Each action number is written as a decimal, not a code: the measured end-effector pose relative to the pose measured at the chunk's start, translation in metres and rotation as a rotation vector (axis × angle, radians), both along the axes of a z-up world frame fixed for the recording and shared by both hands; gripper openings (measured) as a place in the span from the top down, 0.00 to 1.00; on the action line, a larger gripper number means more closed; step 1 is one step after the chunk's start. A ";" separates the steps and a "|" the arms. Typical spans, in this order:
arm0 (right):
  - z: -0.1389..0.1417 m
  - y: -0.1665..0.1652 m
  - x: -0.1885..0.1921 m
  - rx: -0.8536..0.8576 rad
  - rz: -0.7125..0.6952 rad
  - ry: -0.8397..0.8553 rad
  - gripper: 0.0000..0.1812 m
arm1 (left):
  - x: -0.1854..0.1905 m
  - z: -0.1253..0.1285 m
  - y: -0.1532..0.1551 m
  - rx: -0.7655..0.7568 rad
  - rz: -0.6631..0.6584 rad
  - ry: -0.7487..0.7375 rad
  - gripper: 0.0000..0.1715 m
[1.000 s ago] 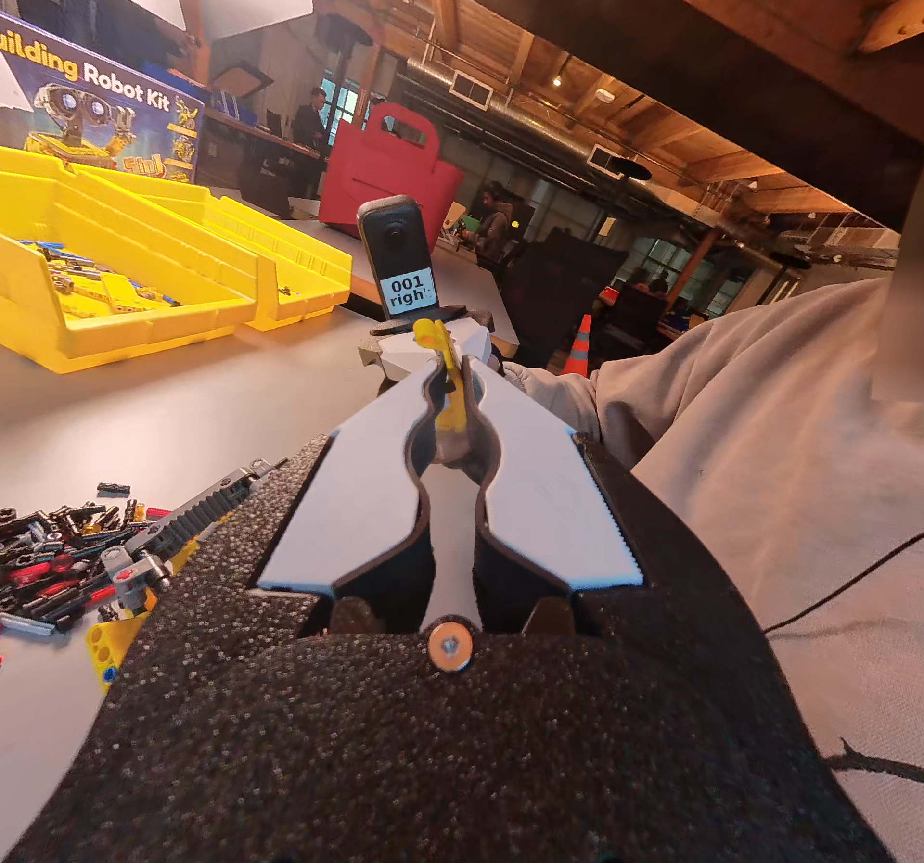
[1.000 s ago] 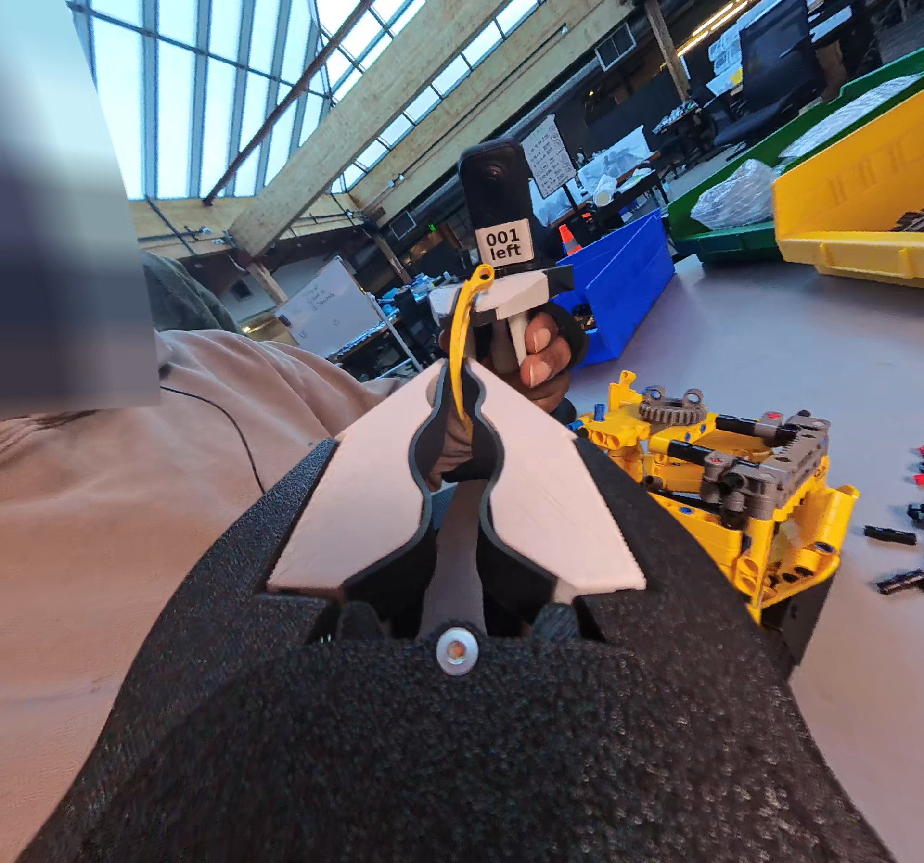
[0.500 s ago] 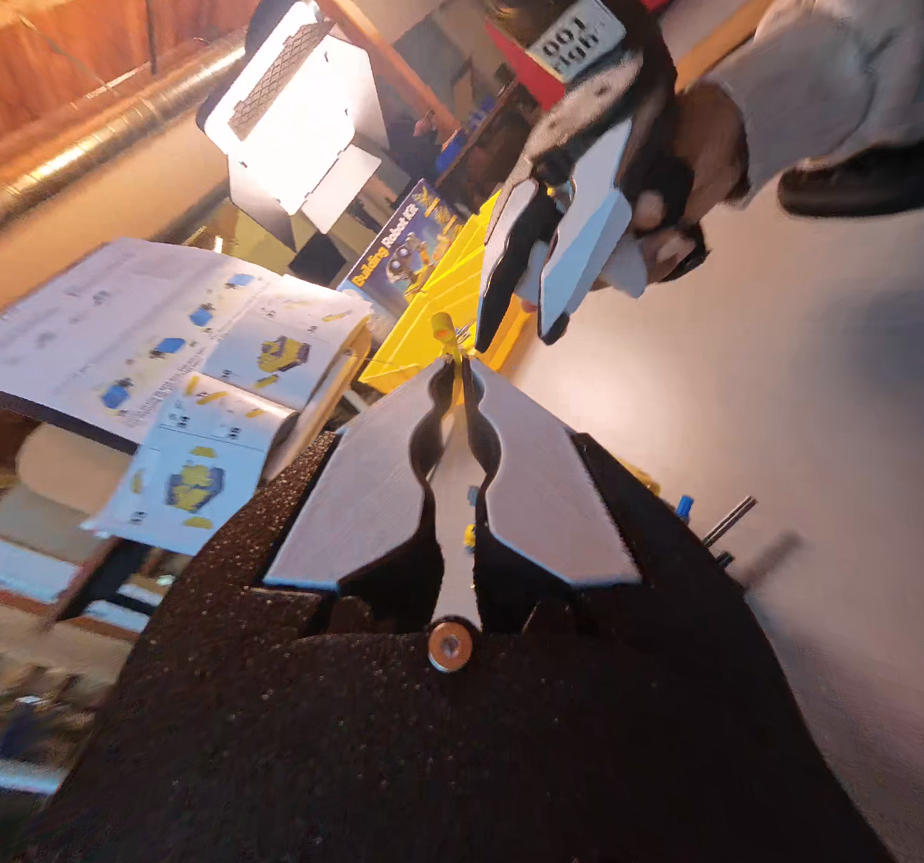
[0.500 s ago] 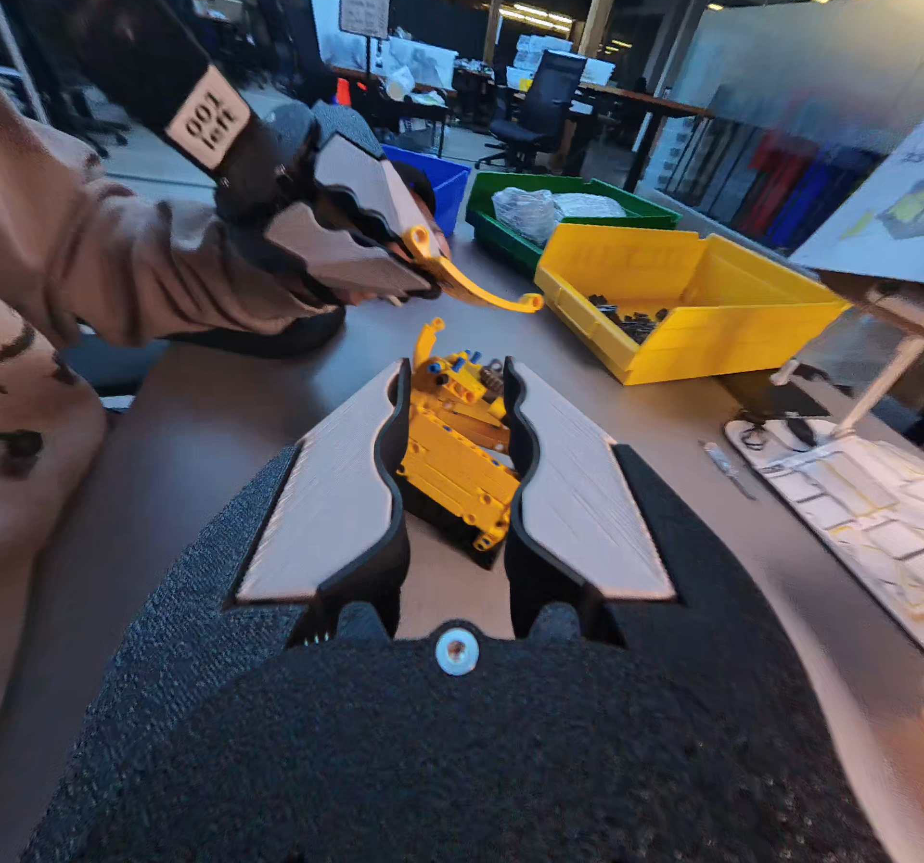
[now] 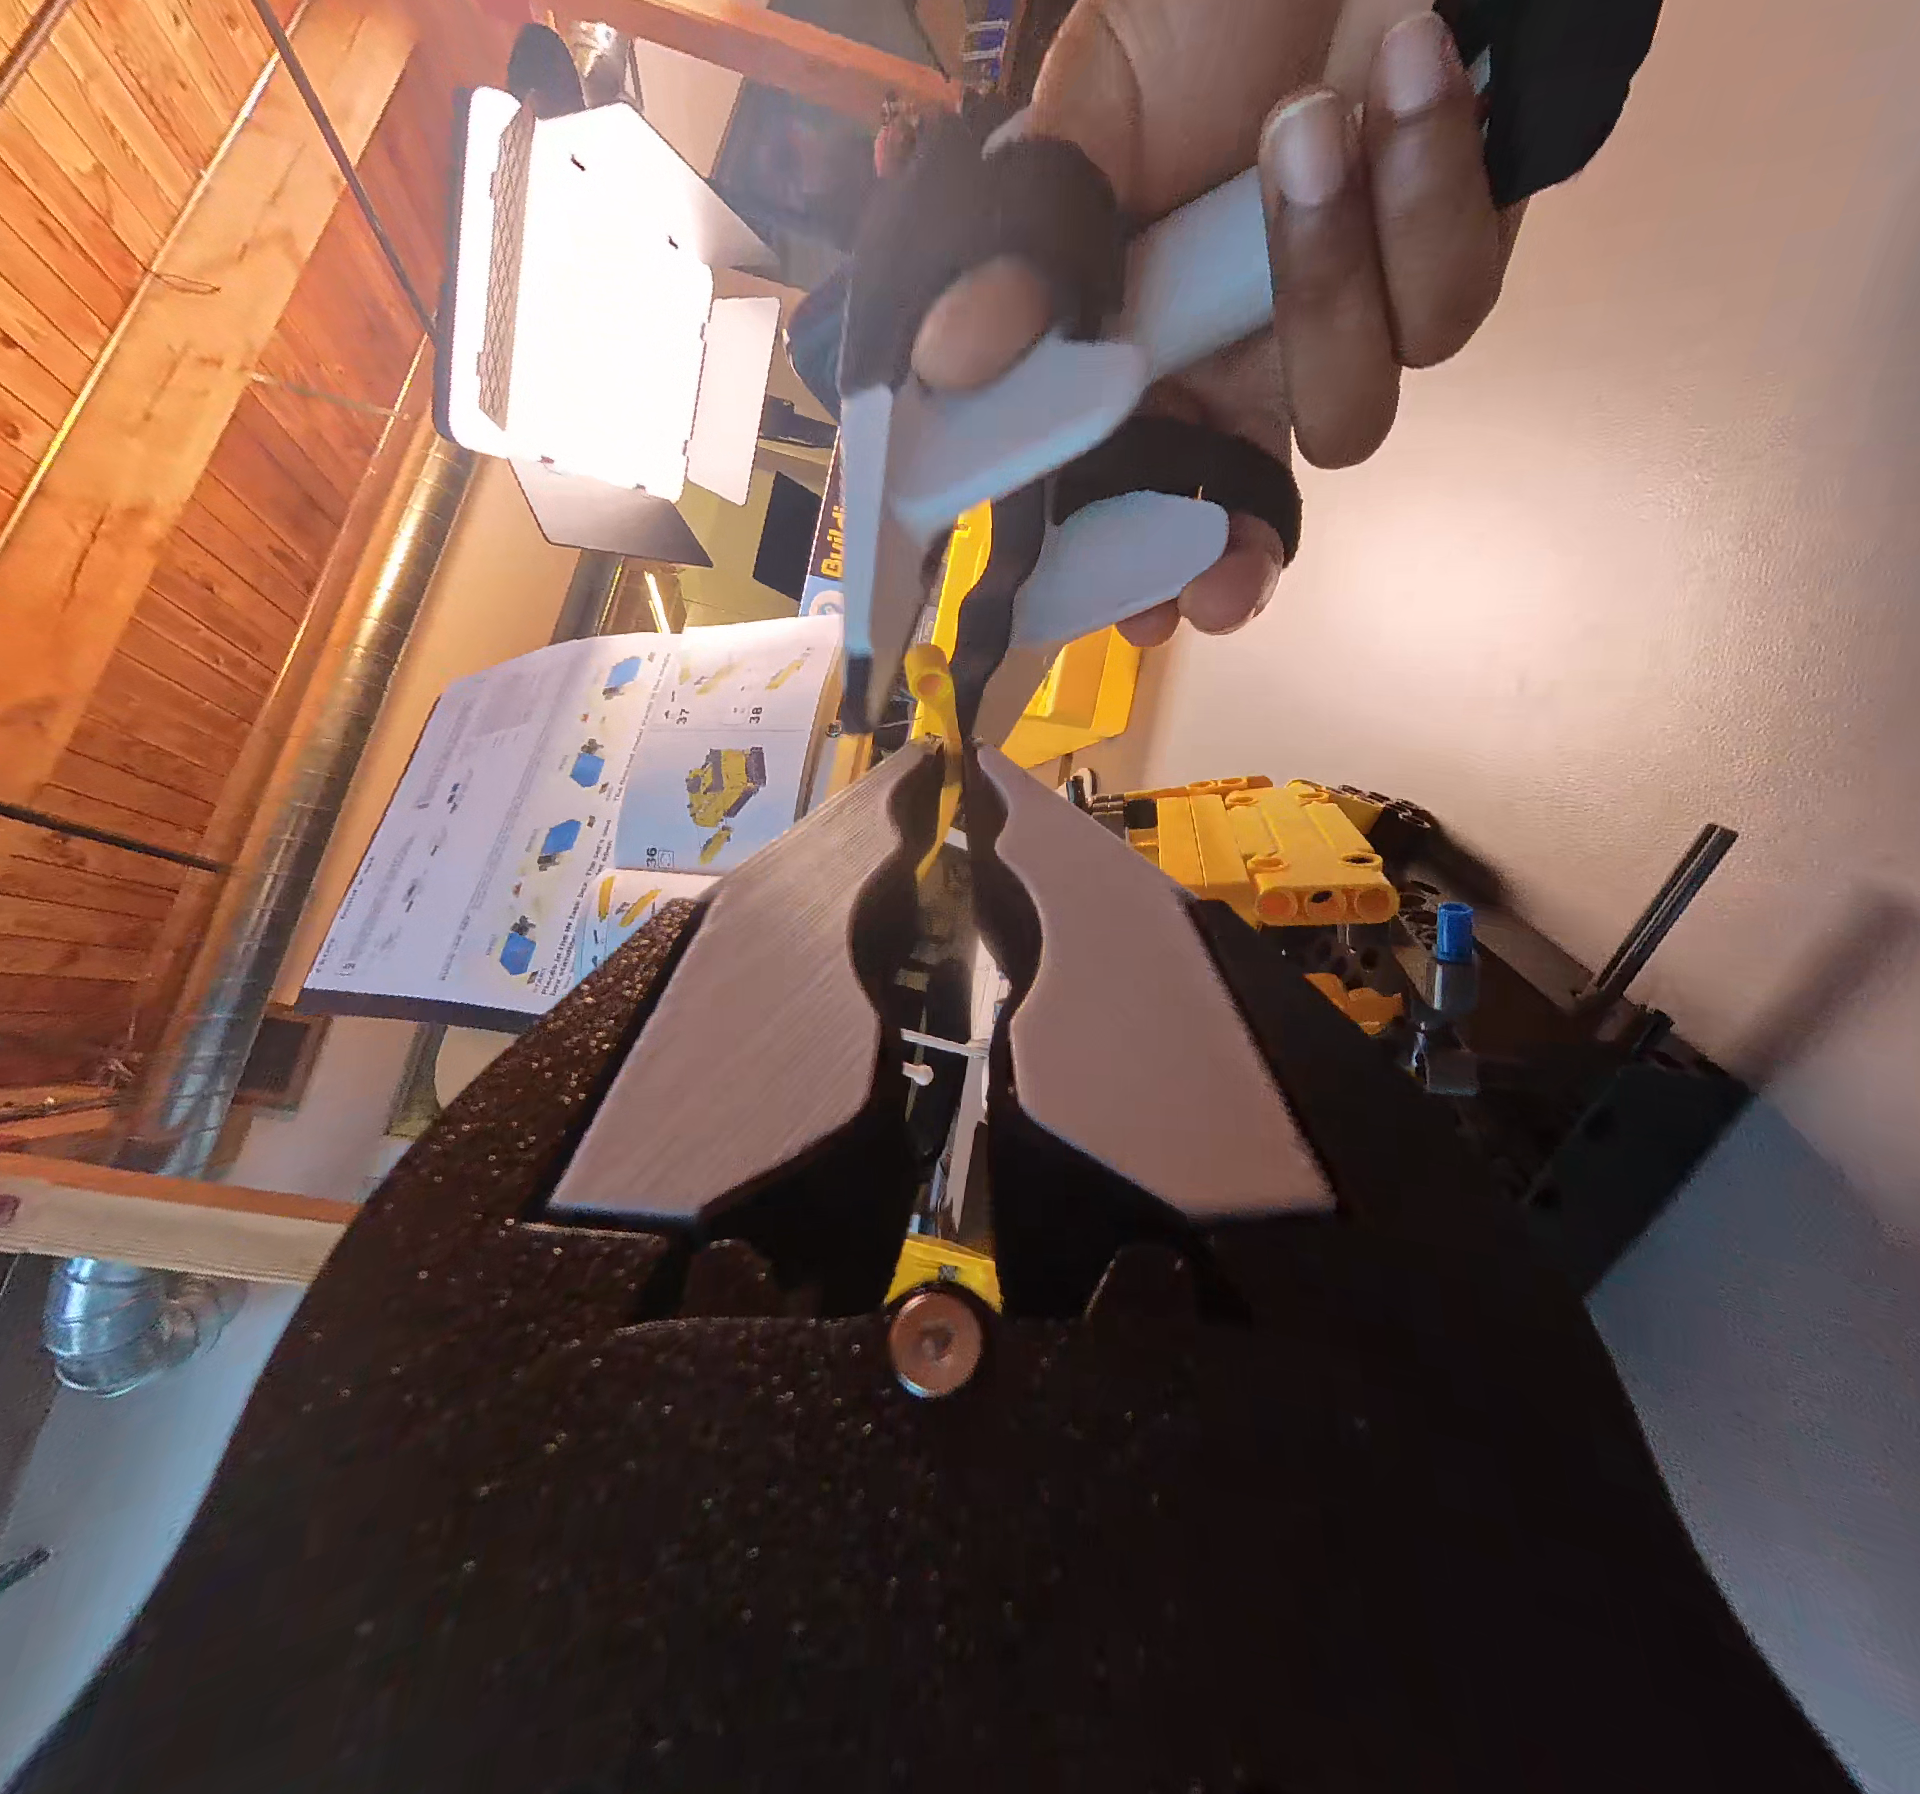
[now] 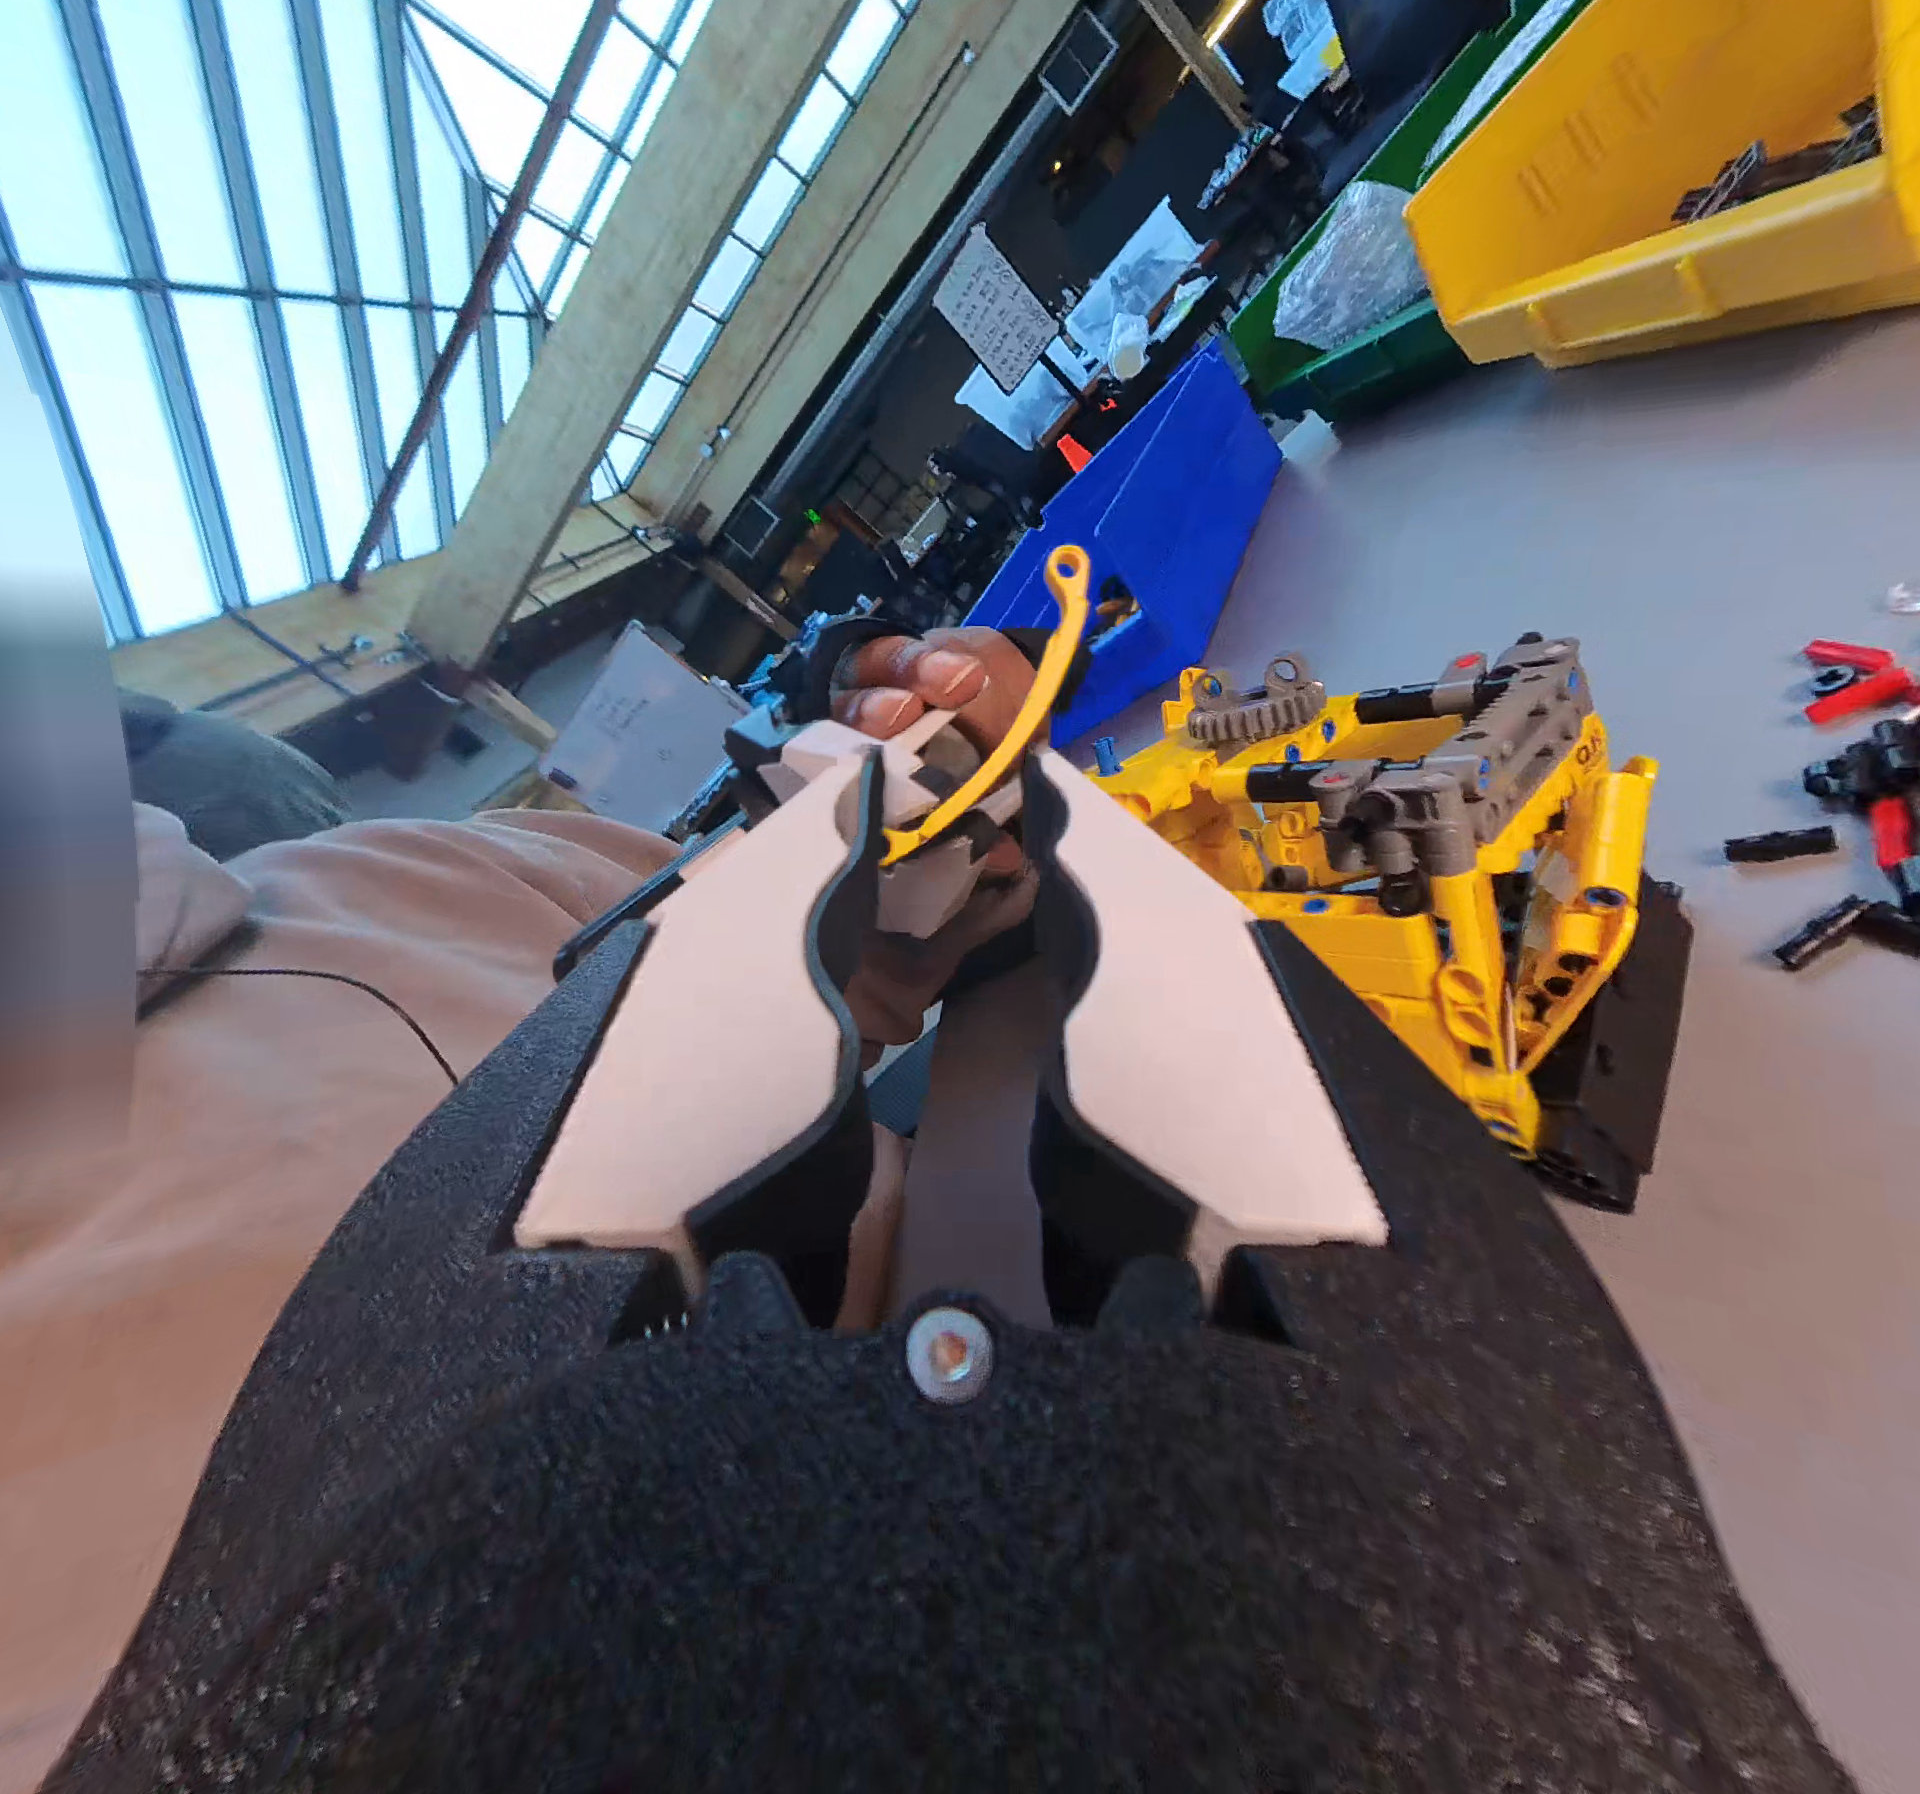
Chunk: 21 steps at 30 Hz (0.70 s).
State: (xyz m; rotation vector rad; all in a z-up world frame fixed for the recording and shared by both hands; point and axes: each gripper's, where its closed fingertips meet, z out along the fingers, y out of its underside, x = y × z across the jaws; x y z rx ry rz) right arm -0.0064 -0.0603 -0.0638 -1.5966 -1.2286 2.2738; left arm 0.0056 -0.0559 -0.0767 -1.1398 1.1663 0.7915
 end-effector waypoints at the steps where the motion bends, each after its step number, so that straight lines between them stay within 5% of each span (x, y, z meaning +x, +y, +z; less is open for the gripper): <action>1: -0.003 0.003 -0.001 0.000 -0.018 -0.011 0.94 | 0.002 0.000 0.000 0.000 -0.006 -0.003 0.98; 5: -0.004 0.010 0.001 0.016 -0.050 0.001 0.99 | 0.002 -0.001 -0.001 -0.056 -0.036 -0.108 0.95; 11: -0.005 0.030 0.005 0.131 -0.141 -0.001 0.99 | -0.023 0.035 -0.004 -0.284 -0.195 -0.814 0.90; 15: -0.006 0.025 0.003 0.277 -0.153 0.001 0.99 | -0.036 0.032 0.001 -0.607 -0.261 -1.211 0.84; 18: -0.007 0.016 0.000 0.385 -0.152 0.004 0.99 | -0.029 0.036 -0.006 -0.734 -0.356 -1.332 0.84; 21: -0.008 0.008 -0.003 0.516 -0.164 0.027 0.99 | -0.024 0.022 -0.006 -0.765 -0.311 -1.236 0.86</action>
